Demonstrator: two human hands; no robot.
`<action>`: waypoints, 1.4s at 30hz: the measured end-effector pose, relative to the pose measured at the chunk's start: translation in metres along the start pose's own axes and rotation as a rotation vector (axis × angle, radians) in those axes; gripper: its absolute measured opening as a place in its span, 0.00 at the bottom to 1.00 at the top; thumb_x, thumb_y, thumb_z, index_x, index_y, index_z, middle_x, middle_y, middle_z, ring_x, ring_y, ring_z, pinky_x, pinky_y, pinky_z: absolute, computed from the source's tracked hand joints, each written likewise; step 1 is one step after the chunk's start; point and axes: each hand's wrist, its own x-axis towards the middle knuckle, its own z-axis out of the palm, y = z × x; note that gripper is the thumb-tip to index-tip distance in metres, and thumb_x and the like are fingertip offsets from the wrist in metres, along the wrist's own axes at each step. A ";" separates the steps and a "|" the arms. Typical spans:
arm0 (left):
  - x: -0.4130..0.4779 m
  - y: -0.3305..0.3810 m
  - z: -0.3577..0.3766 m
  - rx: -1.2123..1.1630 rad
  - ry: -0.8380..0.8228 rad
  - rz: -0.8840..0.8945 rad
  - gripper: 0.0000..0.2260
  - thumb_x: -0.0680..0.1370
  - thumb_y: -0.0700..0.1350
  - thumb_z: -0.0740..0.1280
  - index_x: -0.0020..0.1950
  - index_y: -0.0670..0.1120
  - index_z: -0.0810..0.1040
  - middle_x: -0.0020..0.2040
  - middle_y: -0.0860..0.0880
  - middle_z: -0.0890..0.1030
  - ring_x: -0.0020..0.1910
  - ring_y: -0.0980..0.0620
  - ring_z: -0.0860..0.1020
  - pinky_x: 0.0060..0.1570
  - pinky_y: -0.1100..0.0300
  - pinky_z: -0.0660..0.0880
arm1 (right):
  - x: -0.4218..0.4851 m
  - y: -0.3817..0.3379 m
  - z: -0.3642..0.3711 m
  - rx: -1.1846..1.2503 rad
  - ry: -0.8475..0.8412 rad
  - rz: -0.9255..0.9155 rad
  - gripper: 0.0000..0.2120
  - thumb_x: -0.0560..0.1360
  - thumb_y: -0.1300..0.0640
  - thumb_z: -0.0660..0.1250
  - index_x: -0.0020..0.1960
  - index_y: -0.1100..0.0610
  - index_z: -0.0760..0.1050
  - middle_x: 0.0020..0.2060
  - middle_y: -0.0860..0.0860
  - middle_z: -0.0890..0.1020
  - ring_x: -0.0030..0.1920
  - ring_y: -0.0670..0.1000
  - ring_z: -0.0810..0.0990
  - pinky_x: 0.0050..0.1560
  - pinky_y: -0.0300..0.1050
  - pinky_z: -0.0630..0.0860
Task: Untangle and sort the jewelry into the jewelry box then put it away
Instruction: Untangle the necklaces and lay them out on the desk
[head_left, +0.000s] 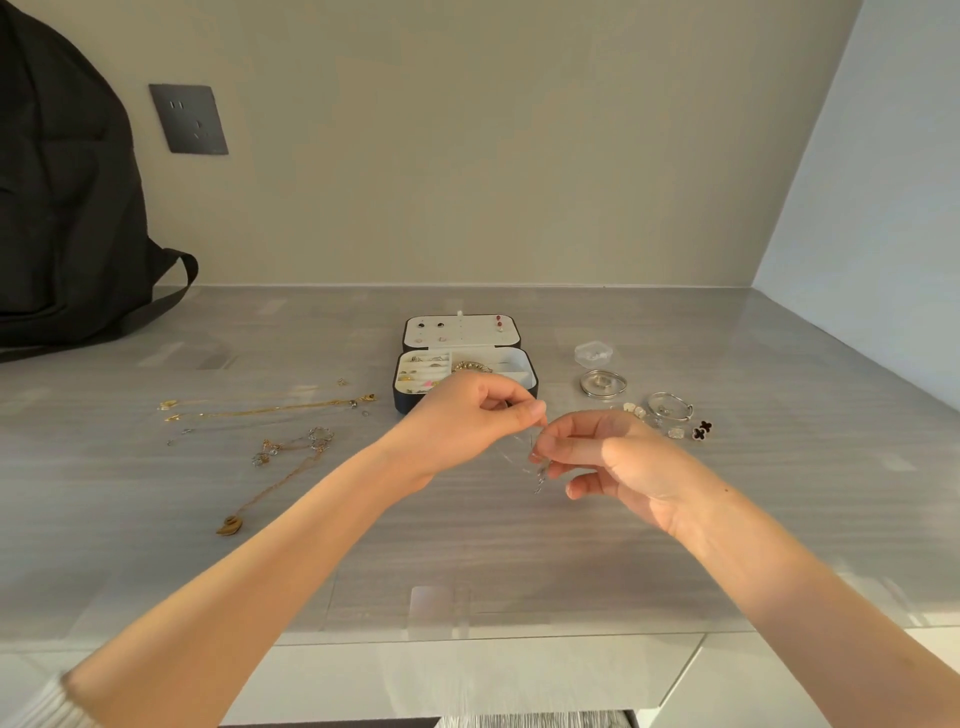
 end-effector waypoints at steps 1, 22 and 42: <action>0.001 0.000 0.000 0.012 0.001 0.009 0.07 0.77 0.45 0.65 0.45 0.44 0.81 0.25 0.60 0.73 0.22 0.65 0.68 0.25 0.76 0.61 | 0.000 -0.001 0.000 0.009 -0.013 0.006 0.02 0.68 0.60 0.71 0.39 0.56 0.78 0.39 0.52 0.83 0.36 0.46 0.77 0.32 0.38 0.73; -0.013 -0.054 0.002 0.543 0.204 0.338 0.02 0.72 0.47 0.66 0.40 0.52 0.77 0.25 0.54 0.65 0.31 0.57 0.67 0.33 0.68 0.62 | 0.001 -0.014 -0.011 0.491 0.057 0.050 0.03 0.67 0.60 0.67 0.39 0.56 0.72 0.29 0.51 0.78 0.28 0.48 0.72 0.25 0.38 0.69; 0.009 -0.025 0.002 0.272 0.233 -0.044 0.13 0.66 0.54 0.75 0.30 0.49 0.75 0.21 0.56 0.64 0.24 0.58 0.64 0.31 0.61 0.58 | 0.013 0.017 0.025 -0.608 0.154 -0.143 0.08 0.67 0.49 0.74 0.41 0.51 0.78 0.35 0.43 0.80 0.35 0.42 0.76 0.39 0.40 0.72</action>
